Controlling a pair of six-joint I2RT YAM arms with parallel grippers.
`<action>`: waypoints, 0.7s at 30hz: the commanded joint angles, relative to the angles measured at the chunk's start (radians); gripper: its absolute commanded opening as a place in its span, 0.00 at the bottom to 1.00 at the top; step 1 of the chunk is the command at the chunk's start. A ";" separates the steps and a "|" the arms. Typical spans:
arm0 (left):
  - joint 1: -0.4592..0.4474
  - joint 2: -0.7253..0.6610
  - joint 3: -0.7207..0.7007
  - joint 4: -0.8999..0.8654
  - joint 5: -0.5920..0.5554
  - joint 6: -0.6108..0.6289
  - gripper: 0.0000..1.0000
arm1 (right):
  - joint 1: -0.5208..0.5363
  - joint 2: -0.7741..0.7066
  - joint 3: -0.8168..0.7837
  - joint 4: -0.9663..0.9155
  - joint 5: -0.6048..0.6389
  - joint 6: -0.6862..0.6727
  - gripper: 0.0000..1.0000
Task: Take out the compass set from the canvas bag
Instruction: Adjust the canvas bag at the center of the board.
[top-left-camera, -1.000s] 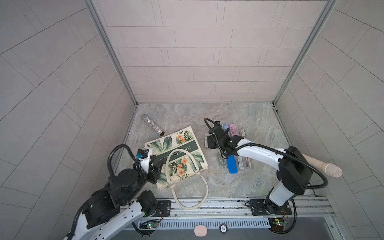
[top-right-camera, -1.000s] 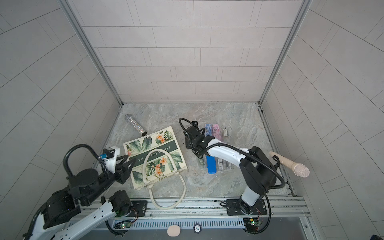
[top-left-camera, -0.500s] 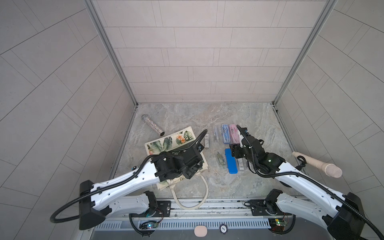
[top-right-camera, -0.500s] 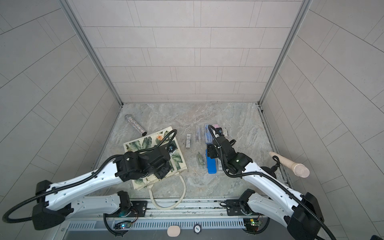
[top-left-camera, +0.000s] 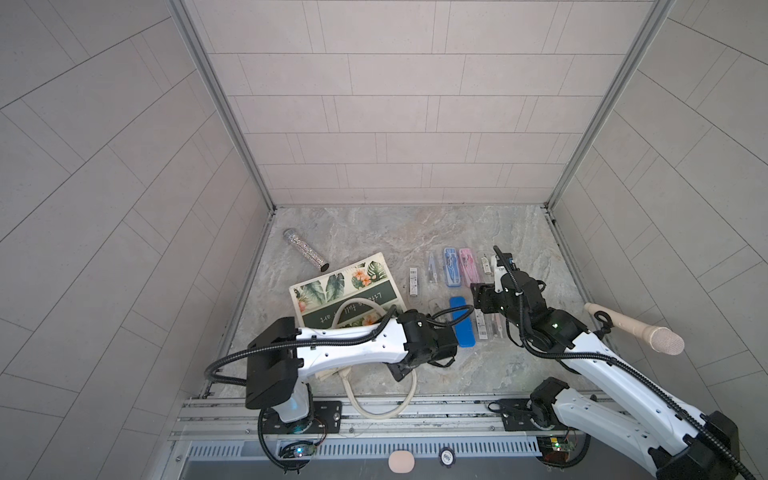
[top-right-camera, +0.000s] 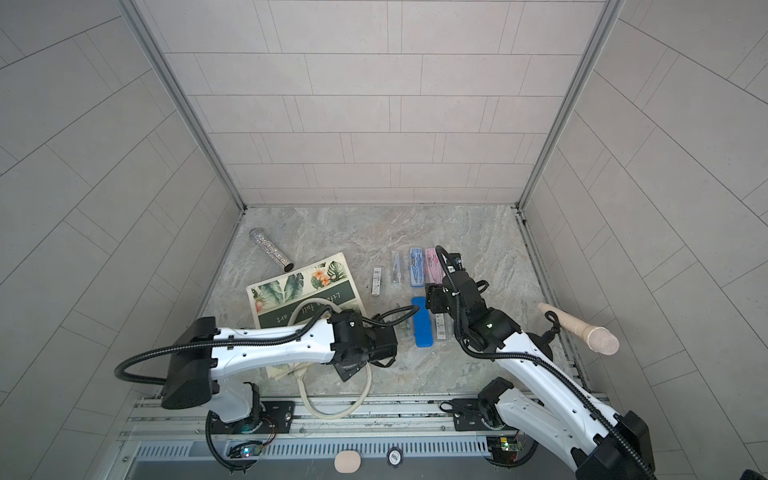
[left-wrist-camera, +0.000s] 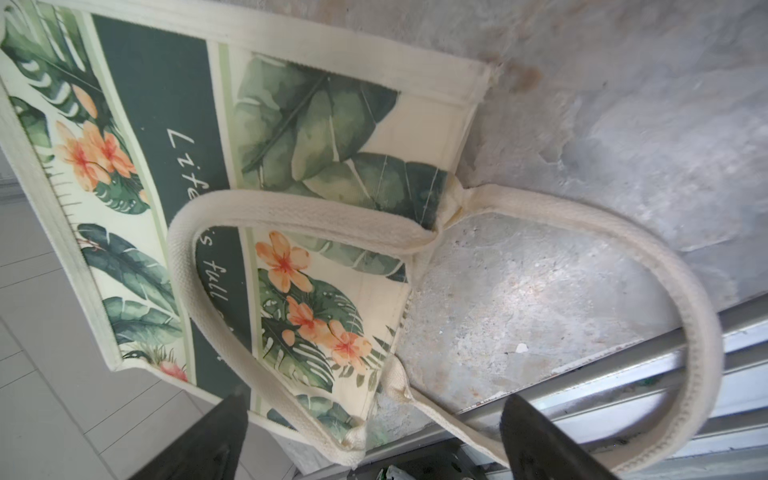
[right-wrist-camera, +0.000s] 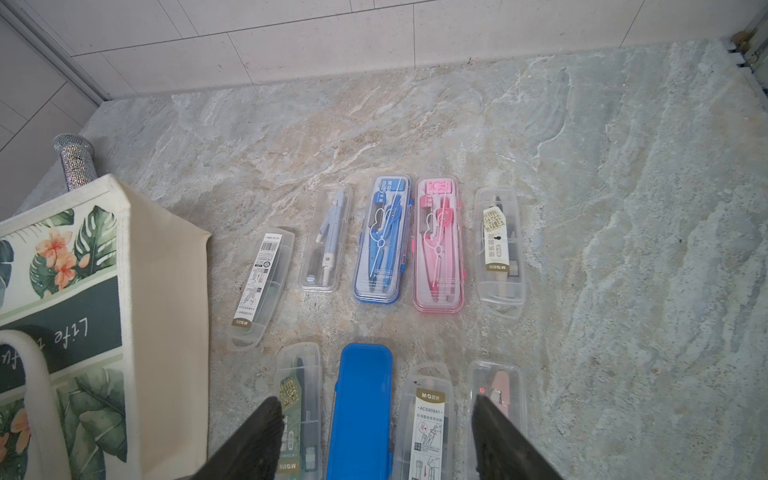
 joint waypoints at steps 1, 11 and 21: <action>-0.004 0.076 0.034 -0.129 -0.151 -0.138 1.00 | -0.010 0.012 0.027 0.004 -0.016 0.004 0.73; -0.003 0.200 0.037 -0.142 -0.230 -0.143 1.00 | -0.056 0.015 0.043 -0.004 -0.044 -0.001 0.73; 0.035 0.314 0.054 -0.173 -0.243 -0.069 0.97 | -0.073 0.044 0.032 0.035 -0.068 0.036 0.73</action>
